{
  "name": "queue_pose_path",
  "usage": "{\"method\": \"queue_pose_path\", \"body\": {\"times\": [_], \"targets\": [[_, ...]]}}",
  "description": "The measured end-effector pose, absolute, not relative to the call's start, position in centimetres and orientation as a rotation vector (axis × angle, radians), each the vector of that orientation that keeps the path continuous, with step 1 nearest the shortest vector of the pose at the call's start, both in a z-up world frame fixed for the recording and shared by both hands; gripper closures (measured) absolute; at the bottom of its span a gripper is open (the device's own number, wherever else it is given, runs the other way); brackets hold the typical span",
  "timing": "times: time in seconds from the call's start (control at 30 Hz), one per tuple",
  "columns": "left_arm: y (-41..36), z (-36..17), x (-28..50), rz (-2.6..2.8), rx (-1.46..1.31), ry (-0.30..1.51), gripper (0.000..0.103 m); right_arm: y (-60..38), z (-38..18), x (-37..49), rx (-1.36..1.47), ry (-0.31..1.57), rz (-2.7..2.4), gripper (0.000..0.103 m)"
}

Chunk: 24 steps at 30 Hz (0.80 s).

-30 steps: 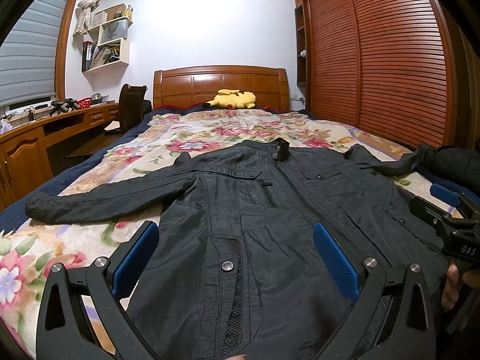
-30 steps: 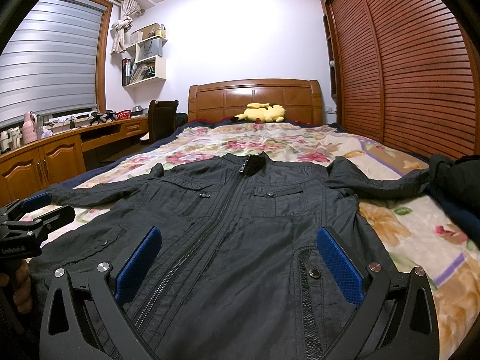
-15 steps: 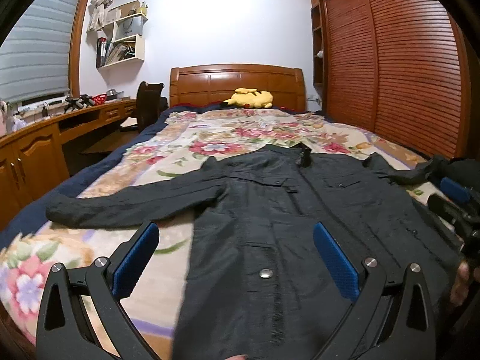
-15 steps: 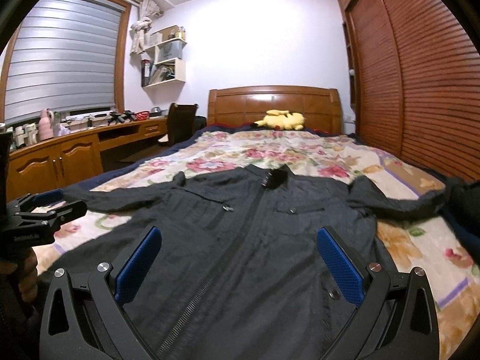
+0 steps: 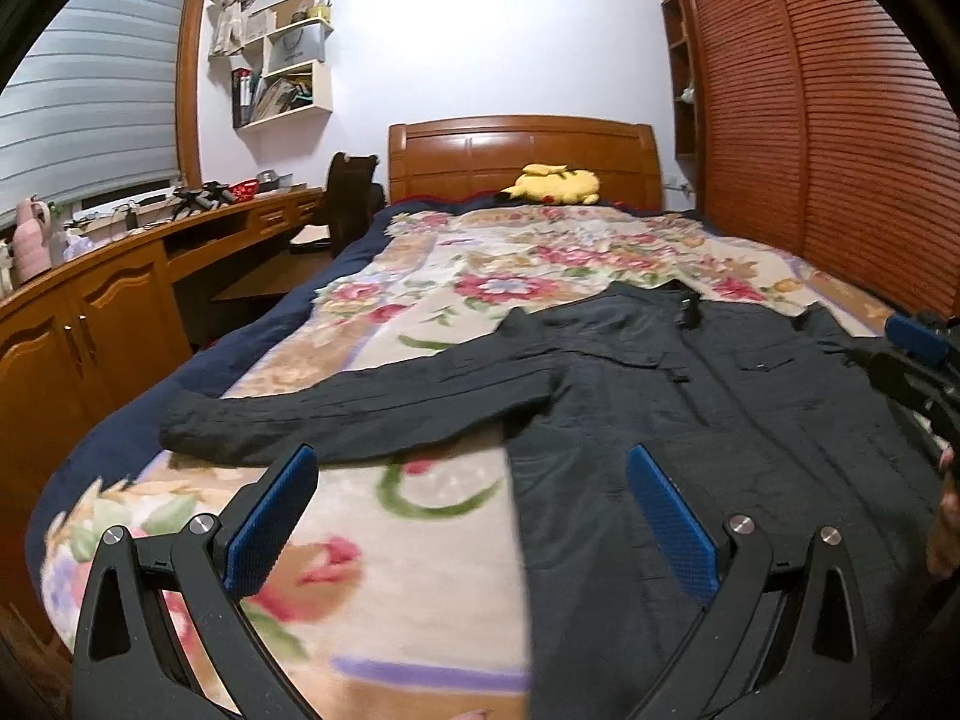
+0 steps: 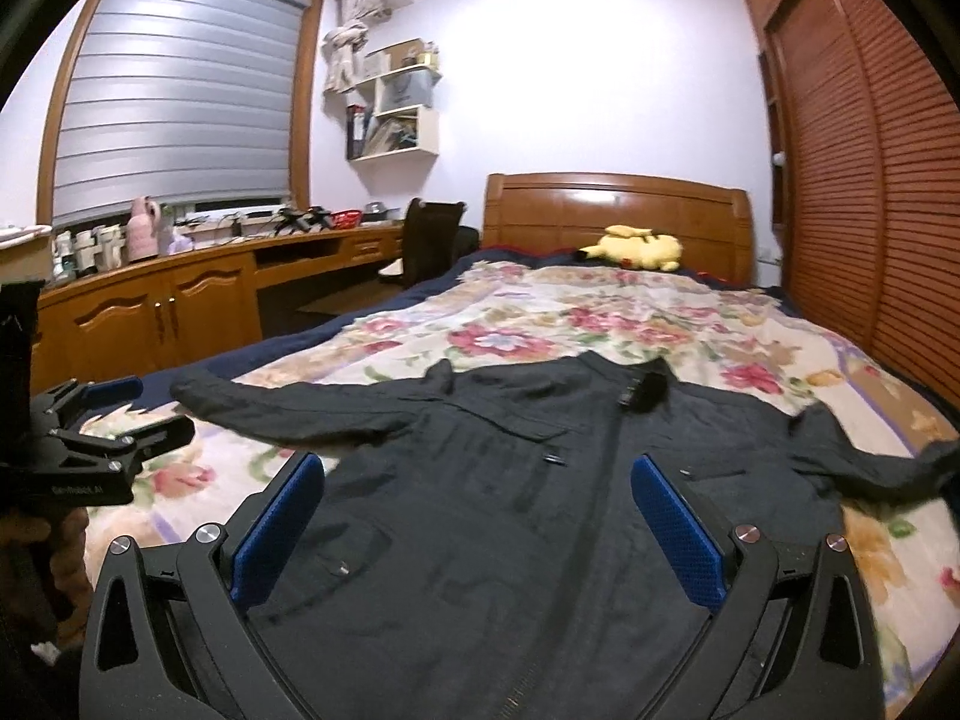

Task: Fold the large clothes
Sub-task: 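Move the left gripper to the jacket sleeve cuff and close on it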

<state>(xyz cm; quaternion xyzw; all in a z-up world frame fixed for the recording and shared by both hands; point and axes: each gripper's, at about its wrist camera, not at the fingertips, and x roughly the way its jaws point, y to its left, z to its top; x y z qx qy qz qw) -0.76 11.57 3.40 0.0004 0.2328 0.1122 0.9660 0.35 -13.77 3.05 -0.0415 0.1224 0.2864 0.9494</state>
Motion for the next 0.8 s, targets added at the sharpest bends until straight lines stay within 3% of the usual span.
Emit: {"method": "queue_pose_path", "body": {"times": [0.8], "targets": [[25.6, 0.1, 2.4, 0.348, 0.059, 0.686, 0.000, -13.8, -0.4, 11.6, -0.166, 0.424, 0.750, 0.002]]}}
